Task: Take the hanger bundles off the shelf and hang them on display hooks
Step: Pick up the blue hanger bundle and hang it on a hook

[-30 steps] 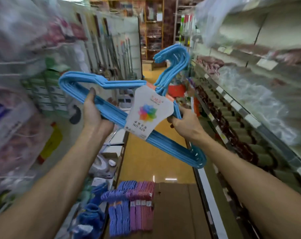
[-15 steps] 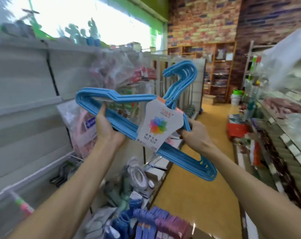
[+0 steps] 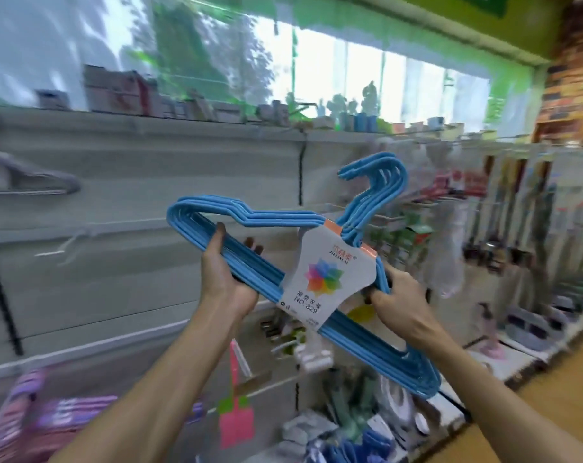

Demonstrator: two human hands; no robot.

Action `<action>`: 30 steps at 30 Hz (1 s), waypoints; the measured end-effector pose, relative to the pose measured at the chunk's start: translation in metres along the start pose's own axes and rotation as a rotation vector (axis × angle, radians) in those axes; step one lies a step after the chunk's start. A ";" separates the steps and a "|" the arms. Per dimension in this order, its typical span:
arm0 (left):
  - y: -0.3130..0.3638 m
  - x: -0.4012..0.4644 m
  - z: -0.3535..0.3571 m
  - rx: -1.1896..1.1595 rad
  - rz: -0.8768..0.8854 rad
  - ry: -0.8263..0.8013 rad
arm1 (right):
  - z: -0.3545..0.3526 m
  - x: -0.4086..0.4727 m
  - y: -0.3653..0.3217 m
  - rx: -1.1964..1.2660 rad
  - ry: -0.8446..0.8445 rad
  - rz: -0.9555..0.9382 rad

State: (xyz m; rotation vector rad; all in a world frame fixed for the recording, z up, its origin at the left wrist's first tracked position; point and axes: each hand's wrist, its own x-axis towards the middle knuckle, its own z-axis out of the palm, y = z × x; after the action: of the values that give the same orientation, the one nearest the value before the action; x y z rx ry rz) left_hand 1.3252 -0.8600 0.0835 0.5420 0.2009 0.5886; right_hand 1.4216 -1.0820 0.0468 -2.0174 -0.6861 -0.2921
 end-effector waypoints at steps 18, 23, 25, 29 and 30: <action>0.309 -0.134 -0.178 0.051 0.527 0.210 | 0.263 -0.054 -0.251 0.366 -0.418 -0.315; 0.403 -0.186 -0.231 0.084 0.674 0.298 | 0.334 -0.091 -0.345 0.412 -0.487 -0.418; 0.439 -0.209 -0.253 0.079 0.726 0.314 | 0.359 -0.107 -0.381 0.428 -0.508 -0.459; 0.497 -0.252 -0.288 0.049 0.818 0.383 | 0.404 -0.138 -0.446 0.449 -0.554 -0.533; 0.510 -0.262 -0.295 0.050 0.844 0.402 | 0.415 -0.145 -0.461 0.464 -0.576 -0.553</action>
State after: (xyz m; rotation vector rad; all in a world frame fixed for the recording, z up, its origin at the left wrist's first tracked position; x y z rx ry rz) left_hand 0.7725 -0.5291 0.1174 0.5428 0.3700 1.5218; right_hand 1.0085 -0.5992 0.0949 -1.4283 -1.5235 0.1413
